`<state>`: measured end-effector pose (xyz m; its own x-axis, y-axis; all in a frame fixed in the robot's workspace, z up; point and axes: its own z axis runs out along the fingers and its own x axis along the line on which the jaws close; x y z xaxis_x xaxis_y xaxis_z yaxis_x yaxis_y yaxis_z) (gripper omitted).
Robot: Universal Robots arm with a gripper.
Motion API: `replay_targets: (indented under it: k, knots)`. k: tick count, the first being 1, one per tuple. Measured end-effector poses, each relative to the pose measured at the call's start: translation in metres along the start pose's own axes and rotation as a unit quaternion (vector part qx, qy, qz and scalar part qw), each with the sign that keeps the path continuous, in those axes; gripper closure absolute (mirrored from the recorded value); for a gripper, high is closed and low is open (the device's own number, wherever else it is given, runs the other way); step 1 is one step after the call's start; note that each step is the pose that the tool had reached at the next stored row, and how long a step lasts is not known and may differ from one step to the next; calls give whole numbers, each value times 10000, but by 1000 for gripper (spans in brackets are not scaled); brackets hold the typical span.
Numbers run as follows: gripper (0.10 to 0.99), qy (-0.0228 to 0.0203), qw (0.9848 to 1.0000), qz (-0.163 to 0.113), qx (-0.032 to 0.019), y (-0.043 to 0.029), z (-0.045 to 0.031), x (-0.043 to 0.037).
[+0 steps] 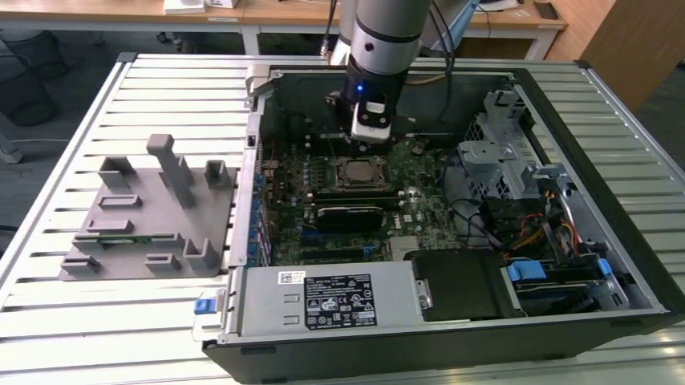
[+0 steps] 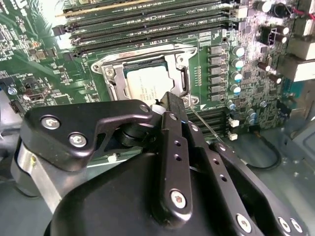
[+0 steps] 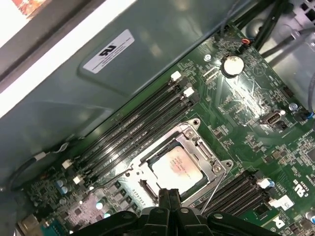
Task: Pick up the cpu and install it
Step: 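Install the first cpu locking lever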
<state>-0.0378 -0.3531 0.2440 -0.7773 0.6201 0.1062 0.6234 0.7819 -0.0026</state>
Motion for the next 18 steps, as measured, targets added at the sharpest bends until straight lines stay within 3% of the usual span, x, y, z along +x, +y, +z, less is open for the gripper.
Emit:
replay_targets:
  k: [9,18]
  knots:
    - [980,-1,9993,-369,39,0,0,0]
    - [980,-2,9973,-725,77,0,0,0]
